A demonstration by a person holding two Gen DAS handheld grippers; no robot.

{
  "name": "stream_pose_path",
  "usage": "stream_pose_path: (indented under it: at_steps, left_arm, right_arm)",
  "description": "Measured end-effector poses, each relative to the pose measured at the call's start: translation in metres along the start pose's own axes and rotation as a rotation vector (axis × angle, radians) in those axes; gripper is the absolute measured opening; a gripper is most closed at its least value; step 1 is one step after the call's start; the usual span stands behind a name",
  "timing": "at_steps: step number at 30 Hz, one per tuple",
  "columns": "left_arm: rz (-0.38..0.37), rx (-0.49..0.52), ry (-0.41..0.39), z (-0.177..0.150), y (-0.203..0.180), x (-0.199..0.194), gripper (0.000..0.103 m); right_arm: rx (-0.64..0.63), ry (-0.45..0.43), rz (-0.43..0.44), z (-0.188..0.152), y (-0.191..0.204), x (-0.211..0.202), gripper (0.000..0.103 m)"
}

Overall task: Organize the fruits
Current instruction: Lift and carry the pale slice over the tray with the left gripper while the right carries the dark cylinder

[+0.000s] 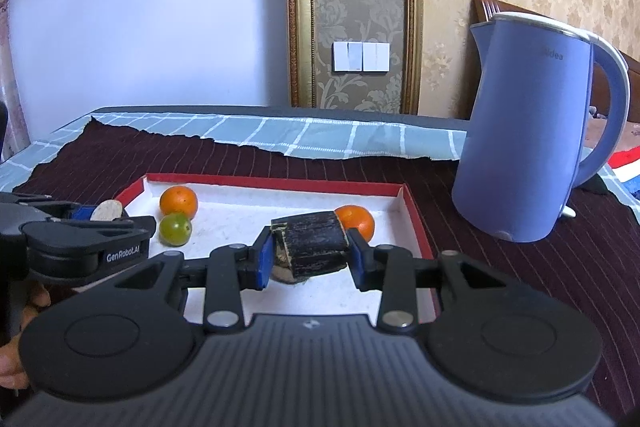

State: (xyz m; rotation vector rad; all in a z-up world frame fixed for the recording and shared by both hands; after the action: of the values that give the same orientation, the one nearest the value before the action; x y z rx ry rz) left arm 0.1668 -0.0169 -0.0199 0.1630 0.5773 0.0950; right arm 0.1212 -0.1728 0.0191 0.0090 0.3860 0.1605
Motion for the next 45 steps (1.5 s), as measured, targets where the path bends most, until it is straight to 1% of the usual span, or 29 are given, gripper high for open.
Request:
stream_pose_path:
  at_steps: [10, 21, 33, 45]
  left_arm:
    - [0.009, 0.008, 0.003, 0.006, -0.005, 0.009, 0.033]
    - [0.023, 0.007, 0.011, 0.011, -0.006, 0.023, 0.033]
    - [0.039, 0.015, 0.018, 0.014, -0.008, 0.034, 0.033]
    - [0.030, 0.011, 0.009, 0.022, -0.015, 0.037, 0.033]
  right_arm:
    - [0.000, 0.008, -0.002, 0.006, -0.004, 0.011, 0.035]
    - [0.004, 0.036, -0.011, 0.007, -0.006, 0.031, 0.035]
    - [0.041, 0.060, -0.032, 0.012, -0.017, 0.053, 0.035]
    - [0.065, 0.091, -0.045, 0.012, -0.023, 0.073, 0.035]
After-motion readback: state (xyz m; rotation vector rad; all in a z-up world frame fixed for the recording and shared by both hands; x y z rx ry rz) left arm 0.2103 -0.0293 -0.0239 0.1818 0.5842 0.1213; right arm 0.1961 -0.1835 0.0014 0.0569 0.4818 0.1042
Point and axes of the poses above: each gripper's, at about its wrist camera, not at the fingertips, and x roughly the way its jaws point, y to its left, z to its top, the point moved 6 cm from there along x, roughly the way its jaws point, and after that the axes turned 6 degrees about z, right-handed, at the moved point
